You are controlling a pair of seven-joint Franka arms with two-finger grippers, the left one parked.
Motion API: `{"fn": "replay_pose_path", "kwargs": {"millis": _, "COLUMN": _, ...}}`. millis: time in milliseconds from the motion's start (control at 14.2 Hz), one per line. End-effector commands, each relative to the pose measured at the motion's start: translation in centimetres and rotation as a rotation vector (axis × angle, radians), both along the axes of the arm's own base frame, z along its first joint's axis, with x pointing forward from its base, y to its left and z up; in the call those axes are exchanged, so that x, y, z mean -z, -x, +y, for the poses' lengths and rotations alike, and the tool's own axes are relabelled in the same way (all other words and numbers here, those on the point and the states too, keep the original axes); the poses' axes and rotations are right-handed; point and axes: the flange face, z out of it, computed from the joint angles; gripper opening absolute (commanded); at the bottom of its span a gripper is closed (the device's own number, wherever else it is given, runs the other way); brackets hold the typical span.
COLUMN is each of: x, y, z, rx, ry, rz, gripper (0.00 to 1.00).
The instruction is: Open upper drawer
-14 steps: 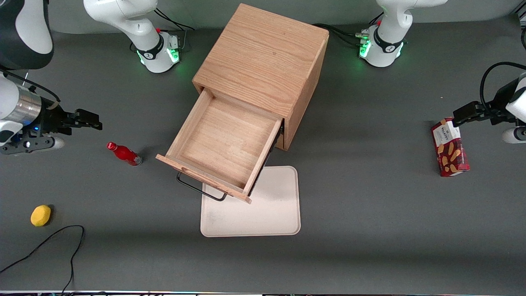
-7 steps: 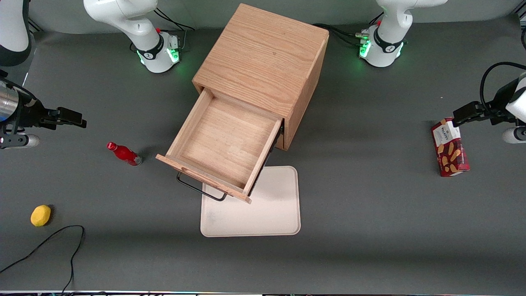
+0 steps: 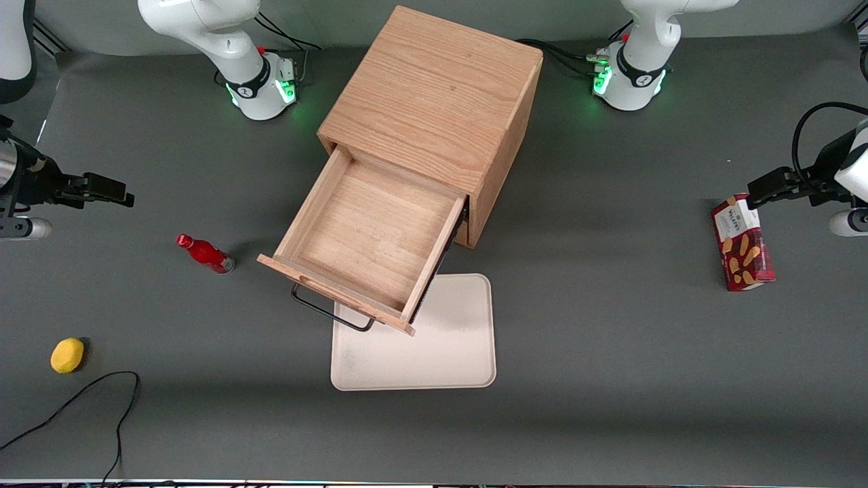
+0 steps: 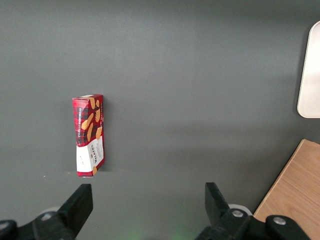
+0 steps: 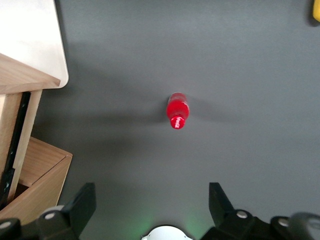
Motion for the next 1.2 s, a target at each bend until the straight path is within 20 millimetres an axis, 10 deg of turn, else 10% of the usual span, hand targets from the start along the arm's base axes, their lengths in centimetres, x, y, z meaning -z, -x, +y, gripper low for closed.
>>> {"fn": "replay_pose_path", "kwargs": {"millis": 0, "x": -0.6, "y": 0.3, "z": 1.2, "rx": 0.049, "ry": 0.02, "rz": 0.005, "gripper": 1.0}}
{"fn": "replay_pose_path", "kwargs": {"millis": 1130, "x": -2.5, "y": -0.2, "z": 1.2, "rx": 0.021, "ry": 0.115, "rz": -0.05, "gripper": 1.0}}
